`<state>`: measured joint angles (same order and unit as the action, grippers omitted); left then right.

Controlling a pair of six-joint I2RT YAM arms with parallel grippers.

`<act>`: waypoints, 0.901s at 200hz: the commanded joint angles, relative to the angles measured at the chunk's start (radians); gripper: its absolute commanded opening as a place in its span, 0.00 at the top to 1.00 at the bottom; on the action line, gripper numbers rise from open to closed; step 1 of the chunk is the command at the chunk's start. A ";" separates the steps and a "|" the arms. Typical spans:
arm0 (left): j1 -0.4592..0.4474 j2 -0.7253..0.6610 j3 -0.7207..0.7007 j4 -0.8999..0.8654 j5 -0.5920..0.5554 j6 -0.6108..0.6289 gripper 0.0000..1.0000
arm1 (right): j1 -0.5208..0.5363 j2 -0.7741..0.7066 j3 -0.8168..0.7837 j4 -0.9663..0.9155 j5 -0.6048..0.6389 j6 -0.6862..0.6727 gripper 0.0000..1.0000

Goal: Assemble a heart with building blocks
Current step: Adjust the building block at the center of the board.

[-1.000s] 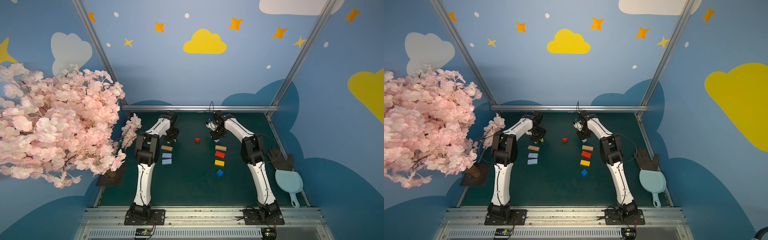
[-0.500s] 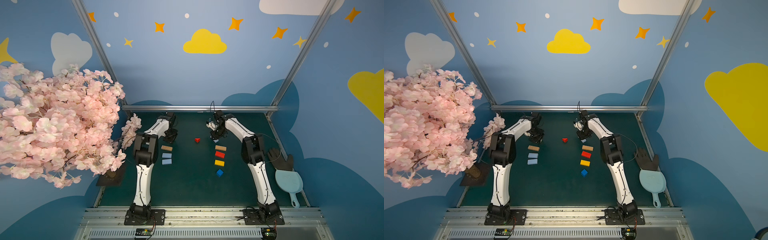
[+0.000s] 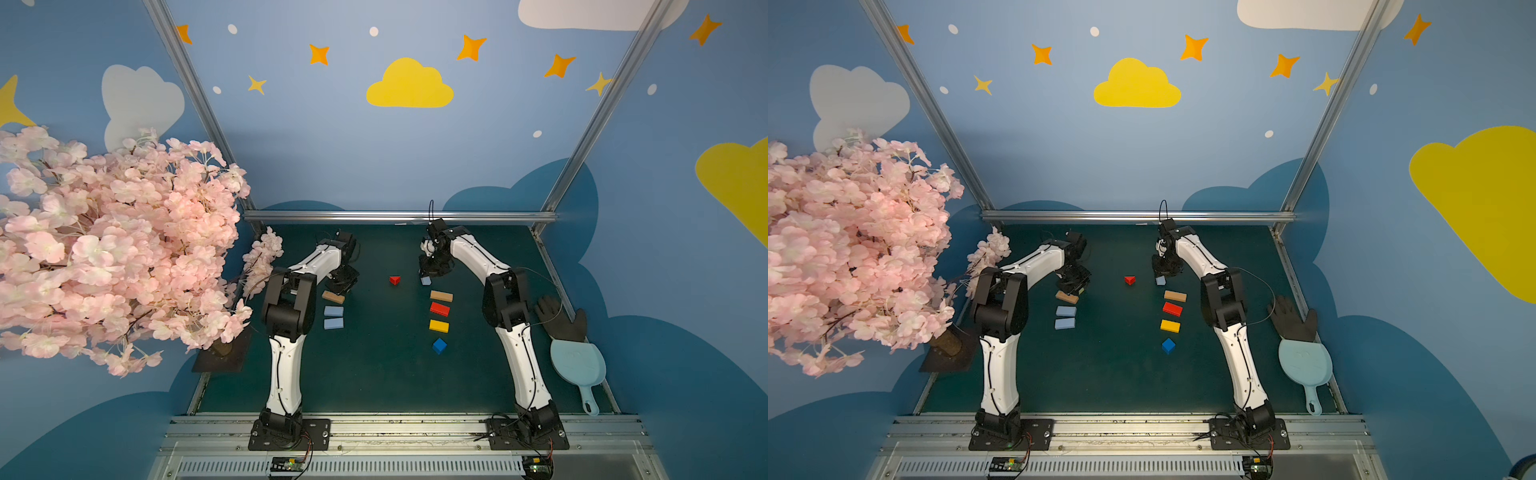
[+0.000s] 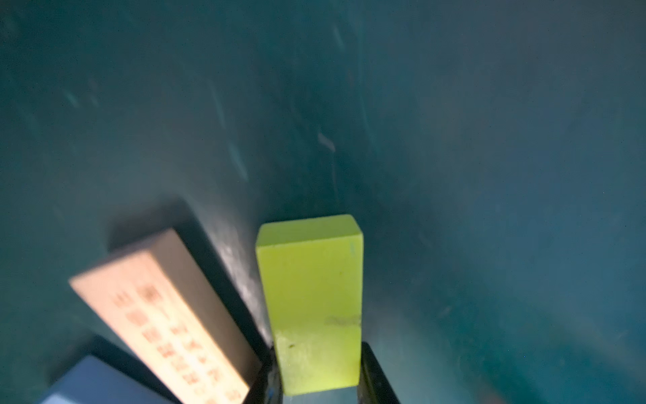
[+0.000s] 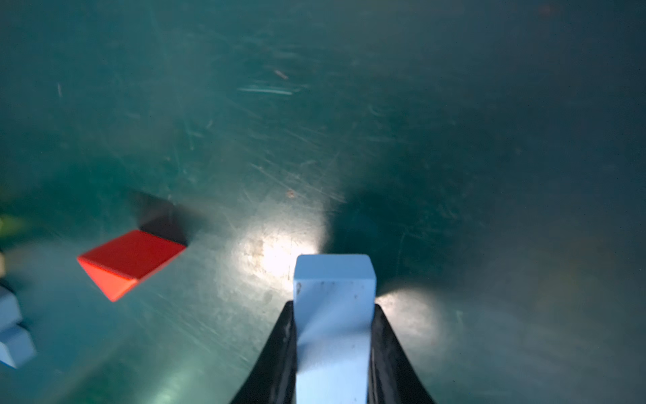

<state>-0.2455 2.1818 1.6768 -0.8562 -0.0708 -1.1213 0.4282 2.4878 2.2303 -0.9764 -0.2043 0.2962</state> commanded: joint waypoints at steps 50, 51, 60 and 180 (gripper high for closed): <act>-0.105 -0.006 -0.007 -0.026 0.058 0.034 0.75 | -0.002 -0.041 -0.084 0.036 -0.041 0.329 1.00; -0.107 -0.006 -0.006 -0.026 0.058 0.035 0.75 | -0.002 -0.041 -0.084 0.036 -0.041 0.331 1.00; -0.119 -0.004 -0.001 -0.030 0.056 0.046 0.75 | -0.001 -0.043 -0.089 0.040 -0.040 0.335 1.00; -0.162 0.074 0.094 -0.144 0.042 0.660 0.77 | -0.002 -0.078 -0.097 0.048 -0.001 0.250 1.00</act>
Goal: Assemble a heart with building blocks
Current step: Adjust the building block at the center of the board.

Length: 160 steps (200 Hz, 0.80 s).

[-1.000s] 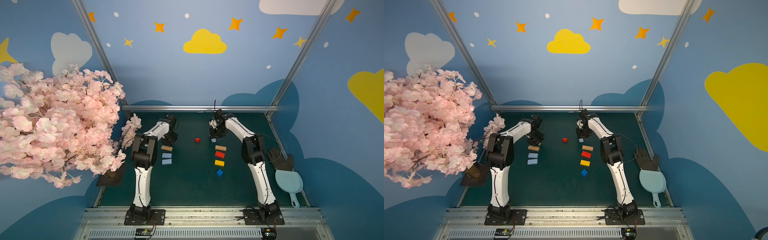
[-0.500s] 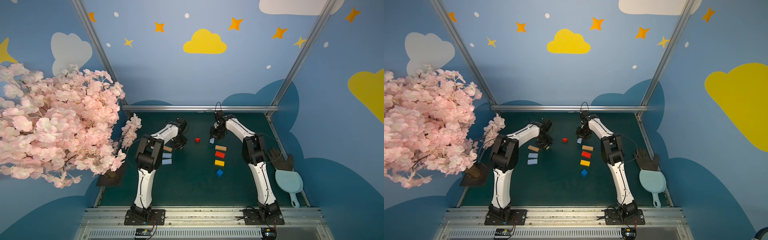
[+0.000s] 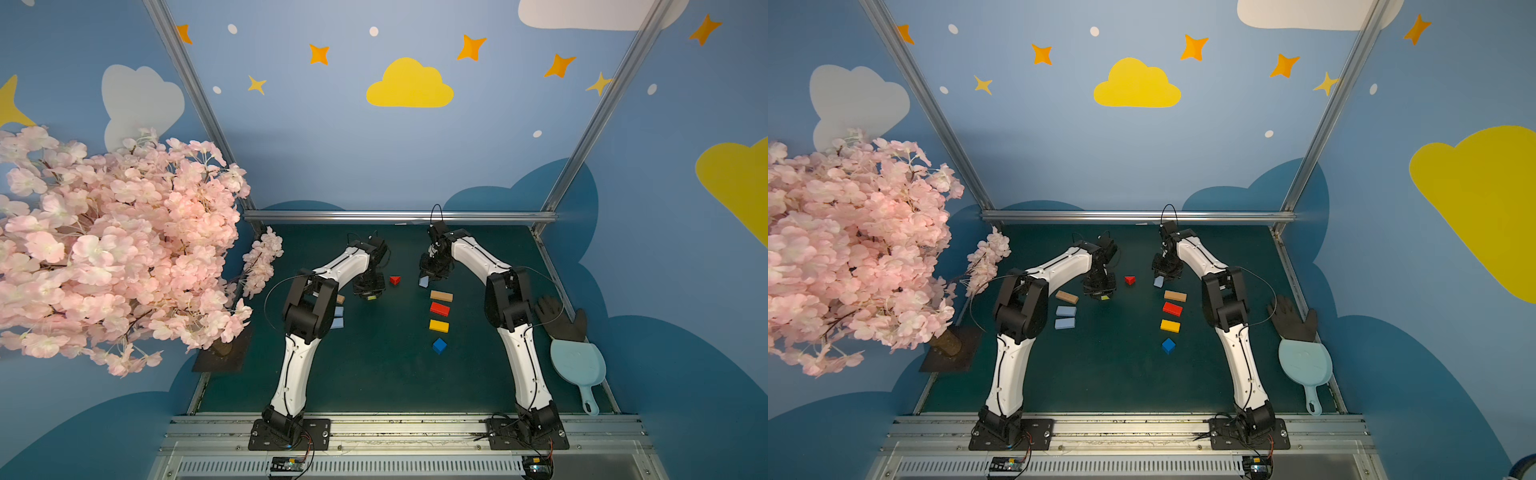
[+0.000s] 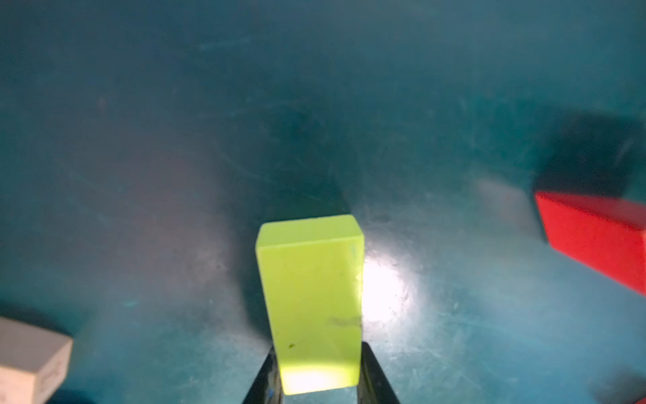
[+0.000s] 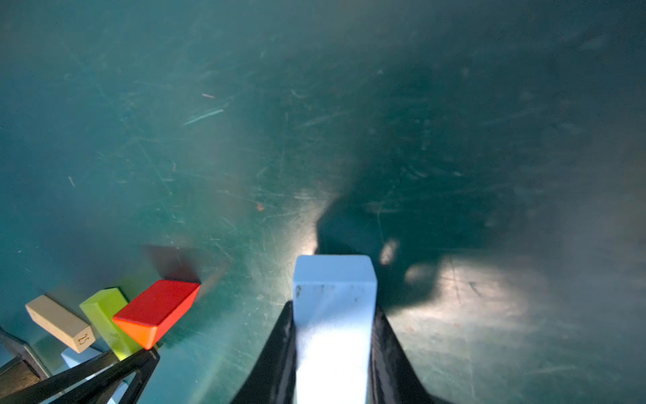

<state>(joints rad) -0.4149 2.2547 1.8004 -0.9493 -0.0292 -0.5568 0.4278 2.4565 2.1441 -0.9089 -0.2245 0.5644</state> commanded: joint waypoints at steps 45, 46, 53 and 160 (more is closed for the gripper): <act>0.005 0.014 -0.010 -0.039 0.029 0.077 0.76 | -0.002 -0.053 -0.015 -0.021 0.019 -0.035 1.00; 0.005 0.014 -0.009 -0.040 0.029 0.077 0.76 | -0.002 -0.054 -0.014 -0.021 0.018 -0.035 1.00; 0.005 0.014 -0.005 -0.047 0.017 0.090 0.76 | -0.001 -0.056 -0.017 -0.021 0.020 -0.038 1.00; 0.008 -0.094 -0.051 -0.064 -0.051 0.156 0.27 | -0.001 -0.072 -0.038 -0.009 0.013 -0.061 1.00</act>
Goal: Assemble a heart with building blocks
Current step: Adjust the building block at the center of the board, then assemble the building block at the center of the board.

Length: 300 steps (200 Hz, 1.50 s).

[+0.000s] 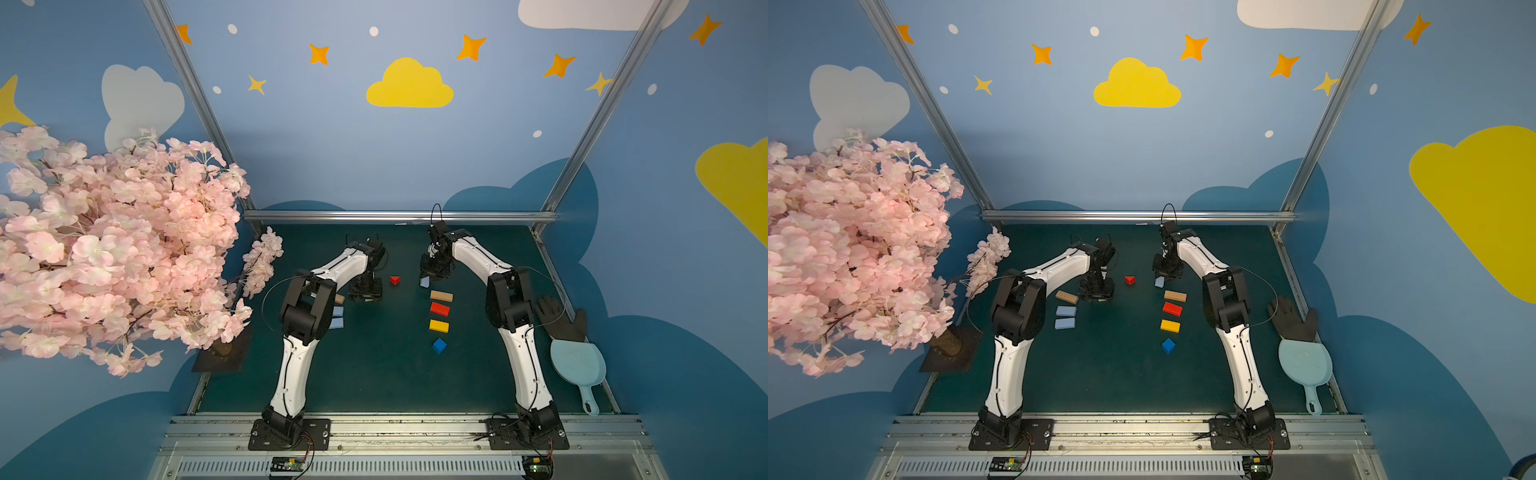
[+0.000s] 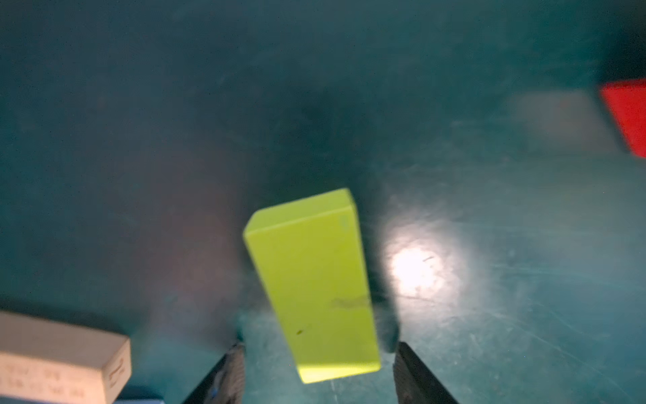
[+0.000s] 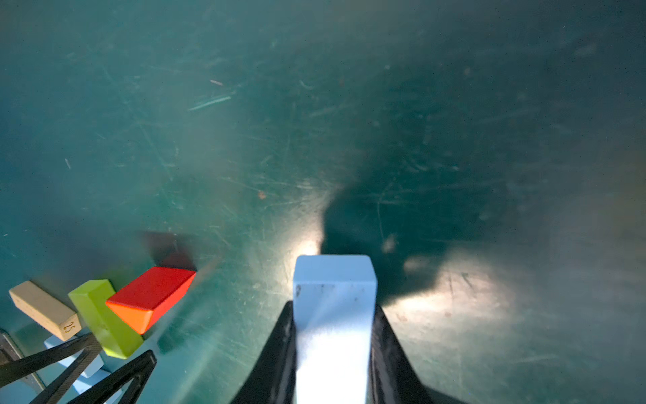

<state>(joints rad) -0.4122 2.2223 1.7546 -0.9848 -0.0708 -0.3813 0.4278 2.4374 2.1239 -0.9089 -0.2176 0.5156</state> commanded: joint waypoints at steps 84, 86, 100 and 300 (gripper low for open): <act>0.062 0.075 0.231 -0.056 -0.042 -0.103 0.31 | -0.003 -0.077 -0.062 0.018 0.016 -0.002 1.00; 0.063 0.080 0.236 -0.059 -0.041 -0.104 0.32 | -0.003 -0.076 -0.062 0.019 0.017 0.000 1.00; 0.067 0.114 0.271 -0.074 -0.030 -0.118 0.34 | -0.003 -0.070 -0.053 0.022 0.018 0.017 1.00; 0.066 0.197 0.329 -0.118 0.045 -0.236 0.54 | 0.002 0.029 0.048 -0.058 0.066 0.208 0.45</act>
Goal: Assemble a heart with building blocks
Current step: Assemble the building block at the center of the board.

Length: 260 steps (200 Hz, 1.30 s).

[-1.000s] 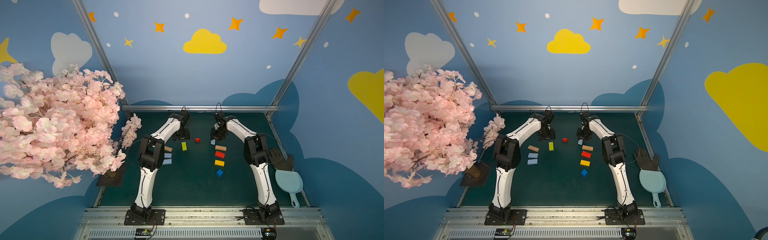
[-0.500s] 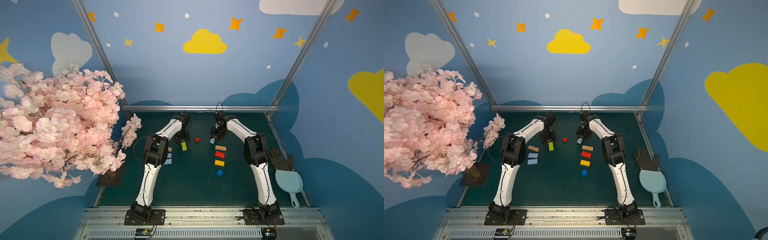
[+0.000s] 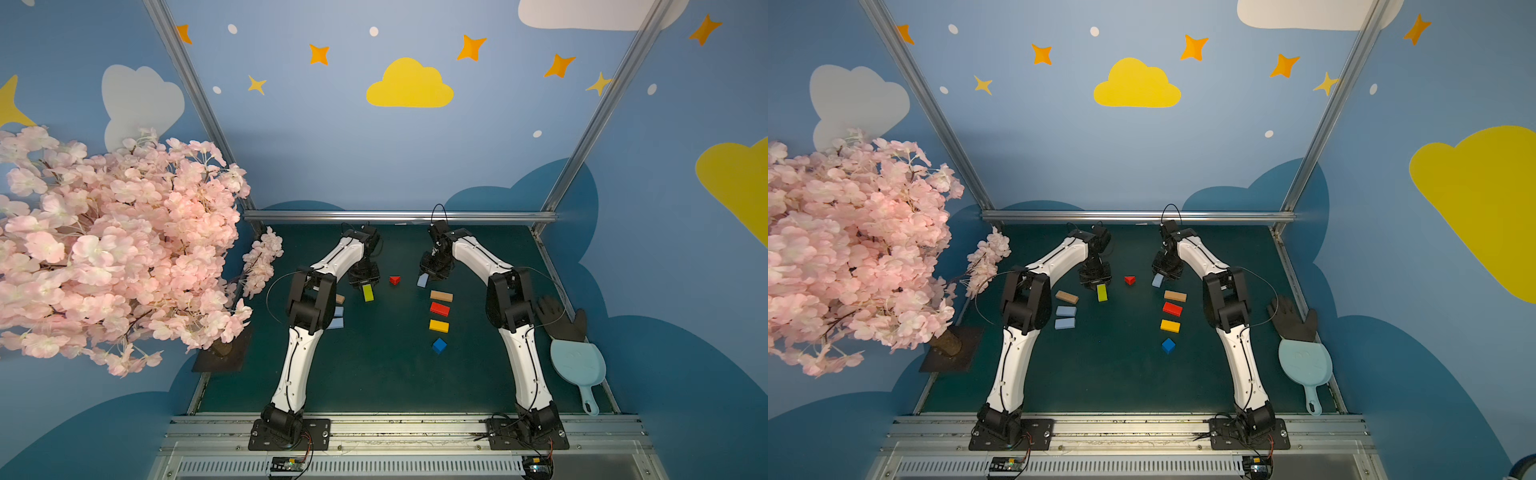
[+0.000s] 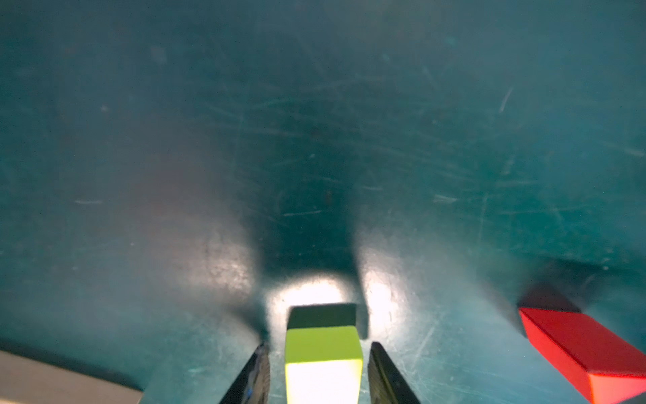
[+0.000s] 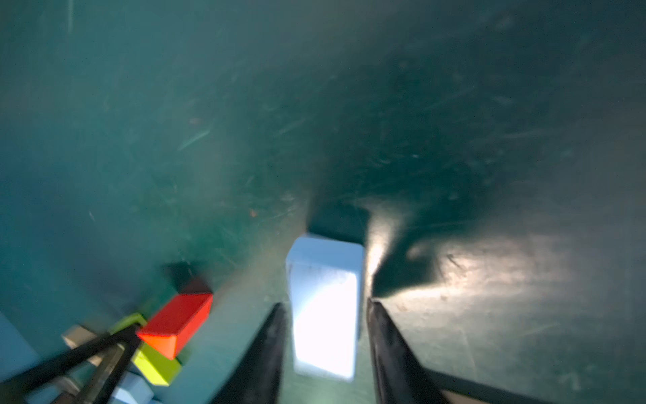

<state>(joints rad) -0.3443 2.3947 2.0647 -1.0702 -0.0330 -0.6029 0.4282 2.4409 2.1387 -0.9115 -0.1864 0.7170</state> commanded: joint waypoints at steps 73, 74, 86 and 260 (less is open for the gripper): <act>-0.014 0.022 -0.001 -0.044 0.005 -0.028 0.56 | -0.002 0.061 0.099 -0.048 0.064 0.035 0.43; -0.014 0.022 0.000 -0.044 0.005 -0.028 0.56 | -0.002 0.061 0.100 -0.048 0.064 0.035 0.43; -0.015 0.022 -0.005 -0.044 0.007 -0.032 0.56 | -0.005 0.074 0.122 -0.048 0.059 0.035 0.44; -0.018 0.065 0.029 -0.048 0.023 -0.107 0.79 | -0.005 0.073 0.125 -0.026 0.030 -0.025 0.60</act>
<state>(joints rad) -0.3622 2.4088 2.0827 -1.1000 -0.0219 -0.6899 0.4198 2.5145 2.2608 -0.9344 -0.1566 0.7177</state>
